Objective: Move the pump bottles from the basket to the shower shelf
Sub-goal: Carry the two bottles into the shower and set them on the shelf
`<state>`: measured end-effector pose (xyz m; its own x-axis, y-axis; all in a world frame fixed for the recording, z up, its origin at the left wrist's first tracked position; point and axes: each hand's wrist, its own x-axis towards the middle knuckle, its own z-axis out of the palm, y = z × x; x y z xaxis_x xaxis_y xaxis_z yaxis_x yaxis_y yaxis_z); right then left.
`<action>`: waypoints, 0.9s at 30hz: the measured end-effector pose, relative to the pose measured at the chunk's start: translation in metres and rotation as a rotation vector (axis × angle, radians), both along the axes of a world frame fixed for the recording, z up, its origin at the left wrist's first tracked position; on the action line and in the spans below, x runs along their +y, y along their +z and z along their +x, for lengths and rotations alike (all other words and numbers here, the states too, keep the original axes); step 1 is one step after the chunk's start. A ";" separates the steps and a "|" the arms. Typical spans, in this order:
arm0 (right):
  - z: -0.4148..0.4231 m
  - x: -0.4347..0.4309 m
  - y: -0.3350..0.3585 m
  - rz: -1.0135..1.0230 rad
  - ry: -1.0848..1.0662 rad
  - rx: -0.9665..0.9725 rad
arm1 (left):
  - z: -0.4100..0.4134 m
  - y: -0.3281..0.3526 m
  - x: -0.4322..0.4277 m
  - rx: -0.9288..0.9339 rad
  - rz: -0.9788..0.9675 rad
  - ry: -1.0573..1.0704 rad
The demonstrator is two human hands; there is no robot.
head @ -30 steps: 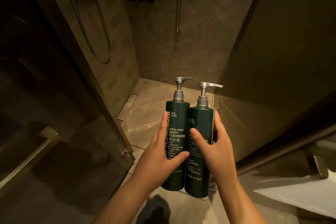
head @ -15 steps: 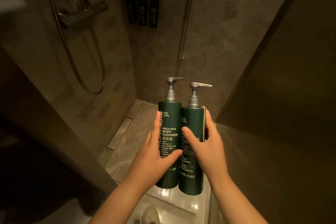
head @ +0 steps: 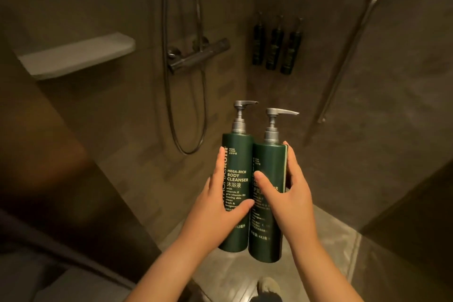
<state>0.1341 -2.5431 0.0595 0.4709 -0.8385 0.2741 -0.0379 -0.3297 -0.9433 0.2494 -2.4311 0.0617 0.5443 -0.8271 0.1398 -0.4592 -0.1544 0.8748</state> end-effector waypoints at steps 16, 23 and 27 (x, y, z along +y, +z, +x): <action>0.185 -0.138 0.072 -0.108 0.715 -0.164 | 0.091 0.049 -0.095 -0.075 -0.196 0.646; 0.245 -0.144 0.104 -0.158 0.992 -0.267 | 0.115 0.078 -0.100 -0.201 -0.222 0.880; 0.281 -0.133 0.129 -0.189 1.108 -0.325 | 0.135 0.099 -0.093 -0.274 -0.223 1.005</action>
<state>0.4152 -2.6764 0.1887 0.8038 0.0537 0.5924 0.5922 -0.1673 -0.7883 0.3842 -2.5241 0.1606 0.8899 0.0435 0.4540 -0.3958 -0.4210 0.8162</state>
